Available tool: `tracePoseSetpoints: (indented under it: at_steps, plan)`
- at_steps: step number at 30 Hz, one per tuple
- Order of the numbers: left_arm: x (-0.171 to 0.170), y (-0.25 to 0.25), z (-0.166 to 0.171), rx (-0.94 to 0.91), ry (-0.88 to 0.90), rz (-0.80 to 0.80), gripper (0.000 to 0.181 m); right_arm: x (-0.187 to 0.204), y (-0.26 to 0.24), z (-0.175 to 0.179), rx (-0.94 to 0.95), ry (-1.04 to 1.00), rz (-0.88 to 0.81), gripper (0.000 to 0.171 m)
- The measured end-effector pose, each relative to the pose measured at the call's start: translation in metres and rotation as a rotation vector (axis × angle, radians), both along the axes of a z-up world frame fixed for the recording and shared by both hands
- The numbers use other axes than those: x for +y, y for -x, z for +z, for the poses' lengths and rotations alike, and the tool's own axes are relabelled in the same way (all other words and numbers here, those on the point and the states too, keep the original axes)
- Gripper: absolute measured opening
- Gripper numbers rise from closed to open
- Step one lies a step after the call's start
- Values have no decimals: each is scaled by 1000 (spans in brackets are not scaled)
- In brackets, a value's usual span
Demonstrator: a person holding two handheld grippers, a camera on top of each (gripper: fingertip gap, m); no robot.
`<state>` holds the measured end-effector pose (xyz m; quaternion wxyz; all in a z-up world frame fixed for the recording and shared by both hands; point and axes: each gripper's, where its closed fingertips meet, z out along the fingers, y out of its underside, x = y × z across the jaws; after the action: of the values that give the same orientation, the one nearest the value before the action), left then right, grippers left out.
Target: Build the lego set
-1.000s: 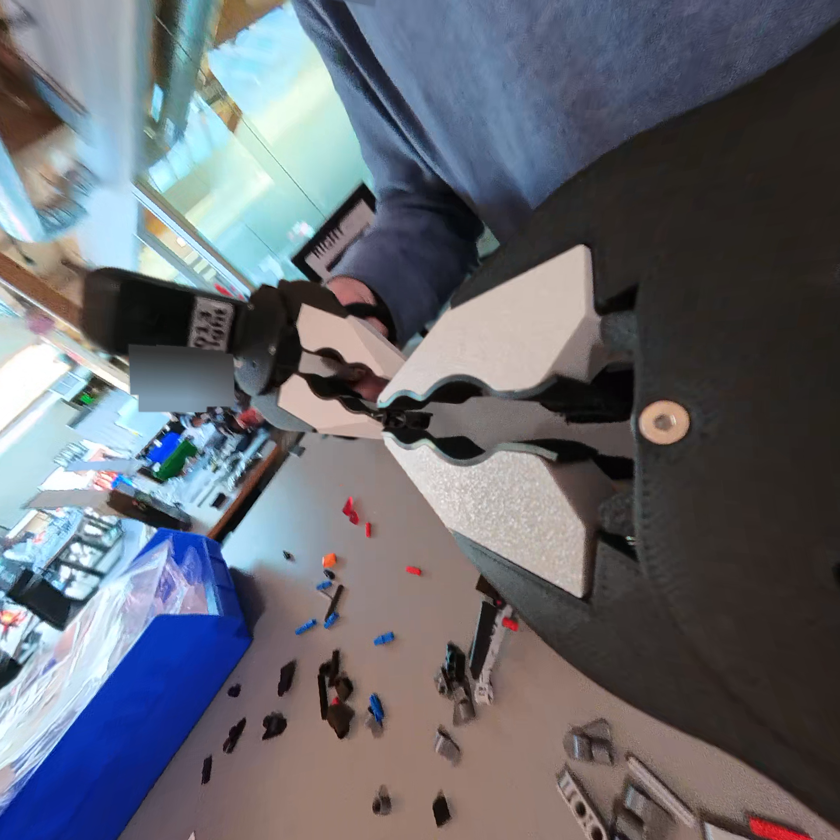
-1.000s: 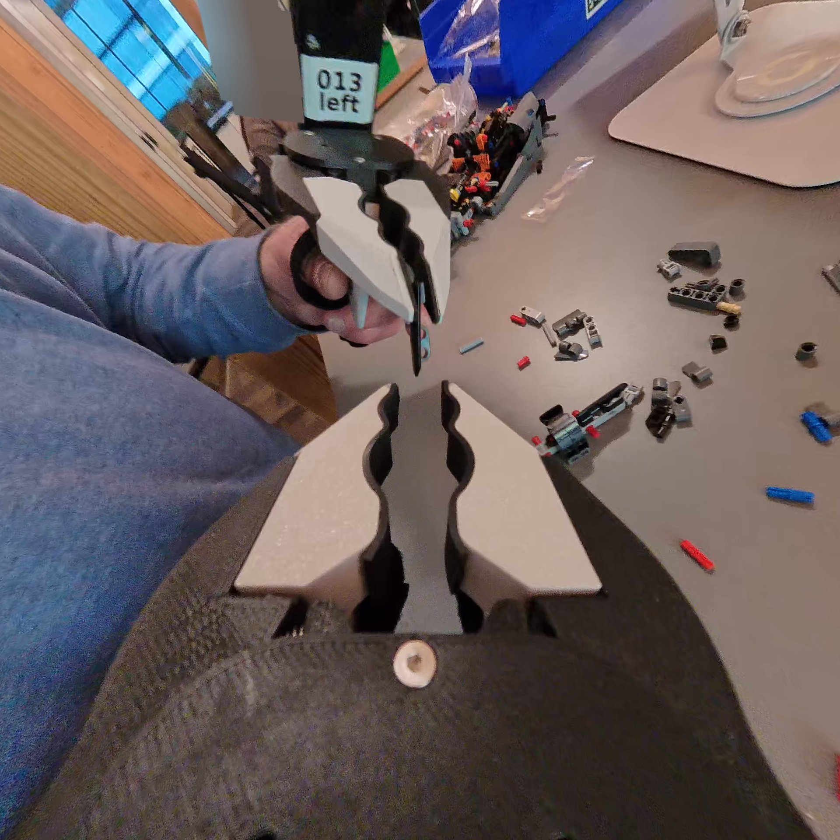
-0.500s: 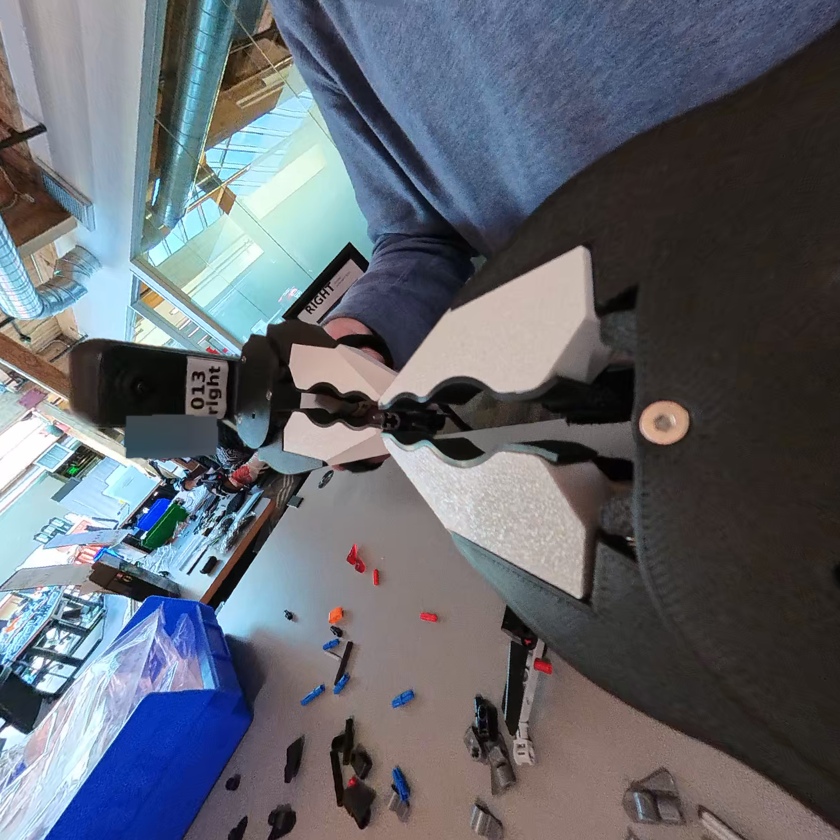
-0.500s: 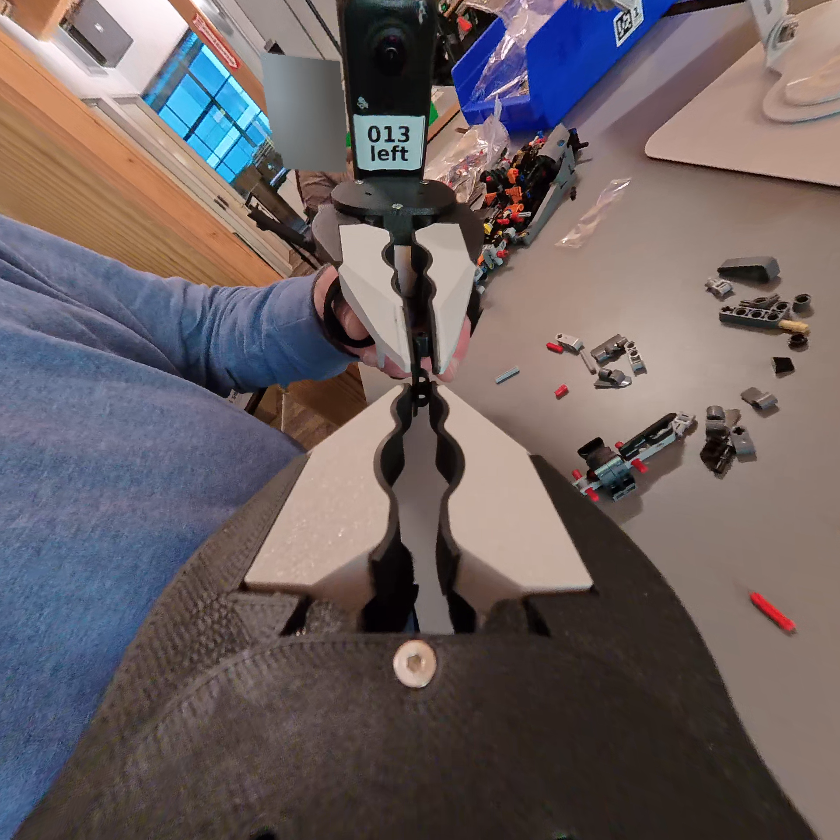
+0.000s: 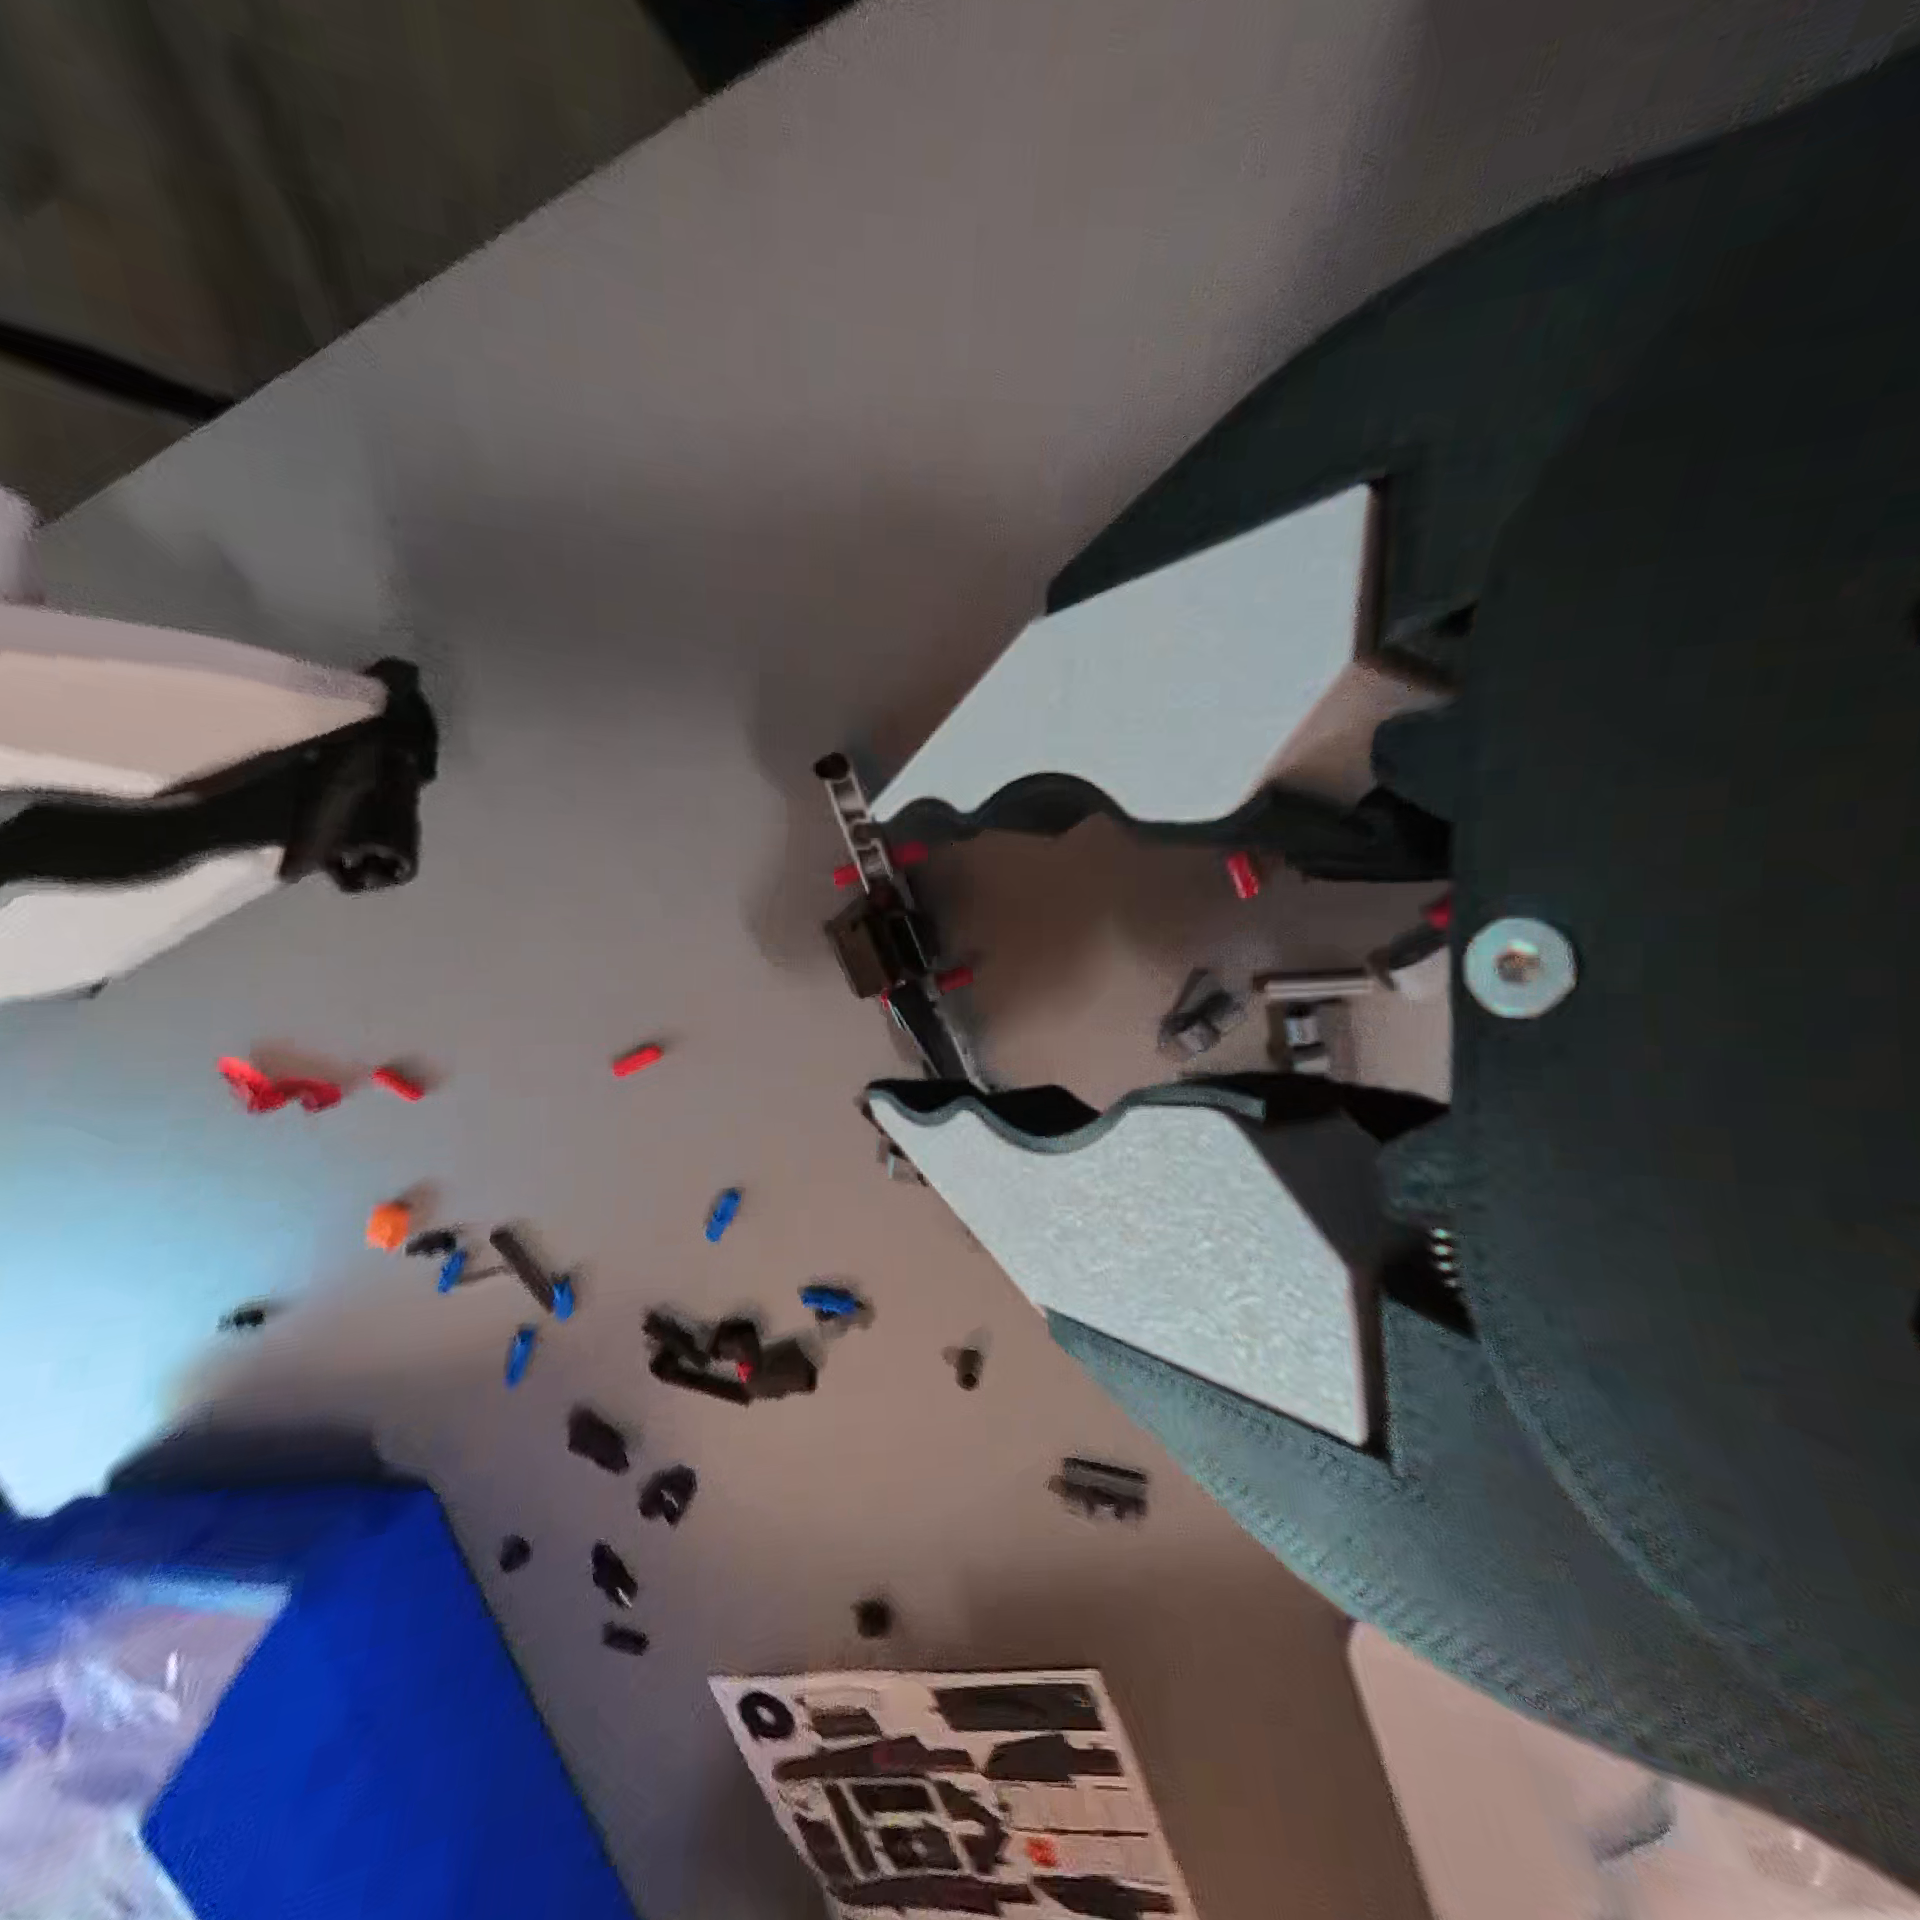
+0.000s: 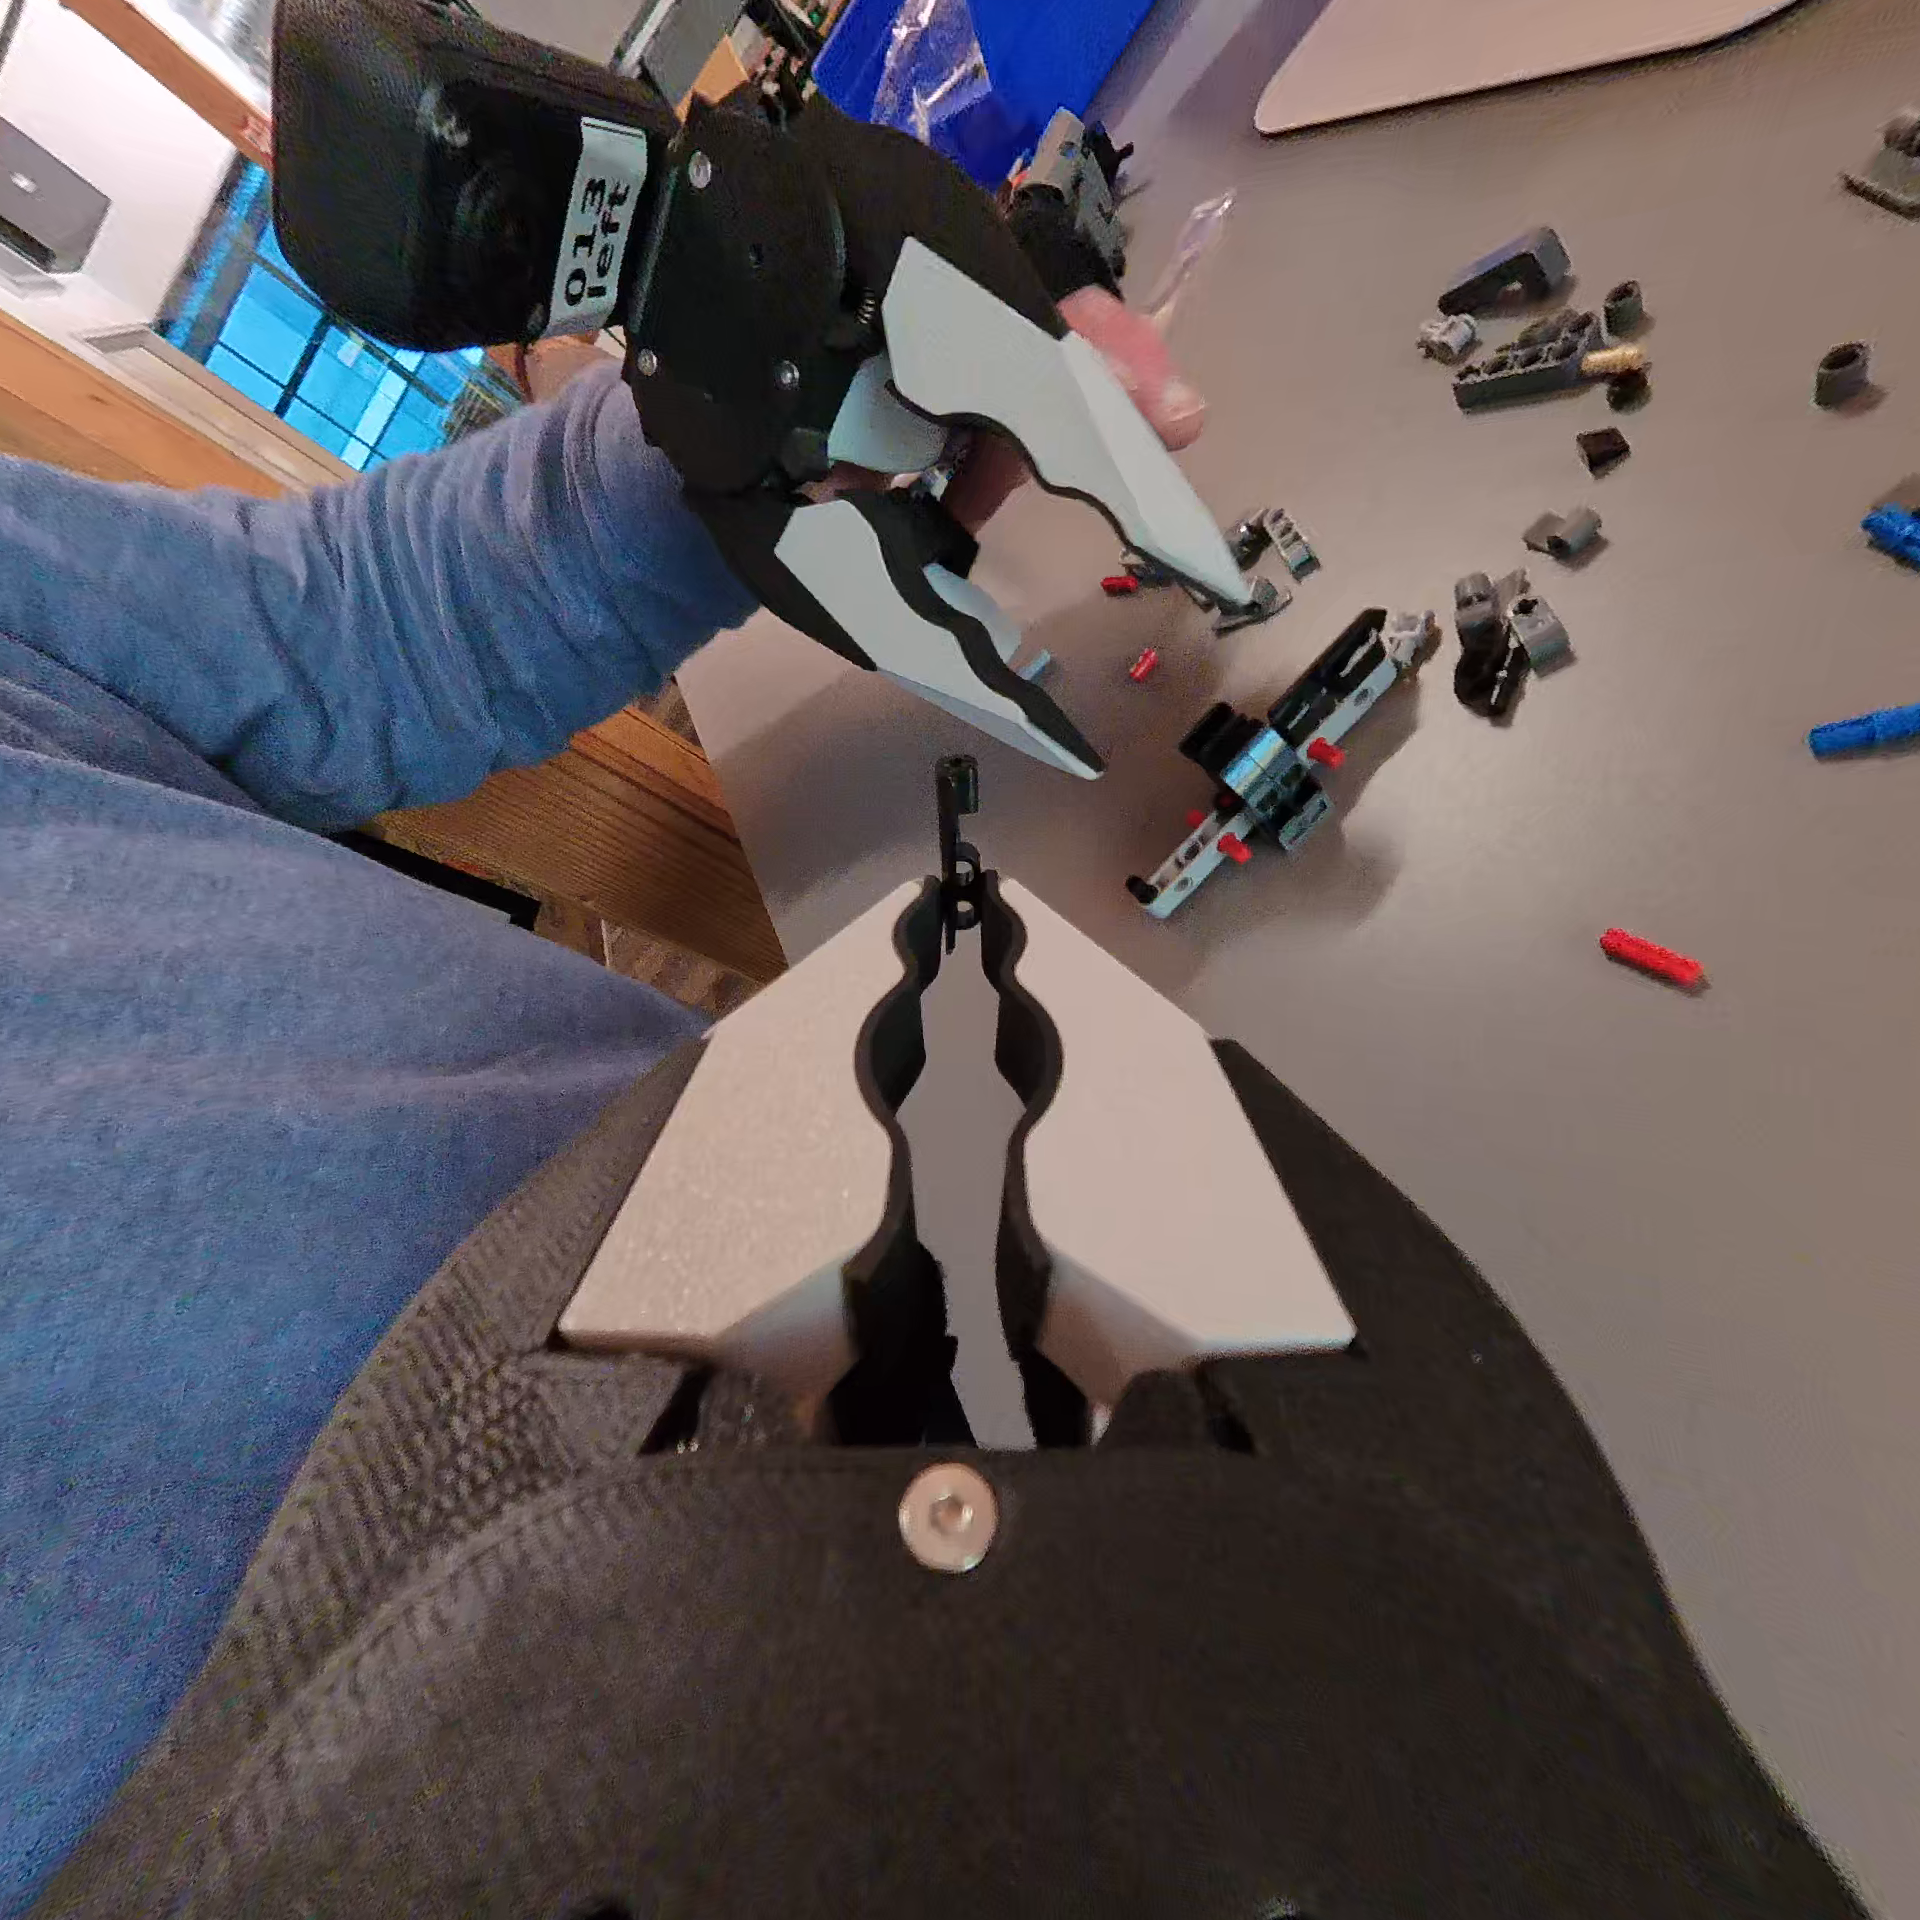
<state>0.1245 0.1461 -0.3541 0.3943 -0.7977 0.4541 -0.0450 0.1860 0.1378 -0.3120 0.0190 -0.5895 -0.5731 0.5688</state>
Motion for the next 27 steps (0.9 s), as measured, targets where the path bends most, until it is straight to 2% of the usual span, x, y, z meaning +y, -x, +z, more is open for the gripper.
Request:
tracePoseSetpoints:
  at_steps: [2,5,9,13,15,18,21,24,27]
  plan:
    - [10,2,-11,106,-19,-39,44,0,-3,-3,-3,-5,-9,4]
    - [14,-1,-25,160,-2,-95,46,0,-6,-4,1,-15,-18,4]
    - [19,-7,-30,128,21,-57,41,3,-10,-8,-6,-35,-36,4]
    - [27,-10,-33,114,25,54,36,9,-10,-12,-22,-79,-43,4]
    - [34,-10,-33,94,21,155,36,11,-8,-13,-27,-94,-43,4]
    - [34,-19,-32,35,31,221,43,16,-6,-17,-42,-133,-44,4]
    - [29,-11,-27,31,12,243,50,20,-5,-24,-68,-208,-32,4]
    - [20,-11,-27,-47,79,210,53,21,-3,-33,-105,-268,-10,4]
    - [14,-9,-30,-43,112,173,55,17,-1,-41,-138,-325,17,4]
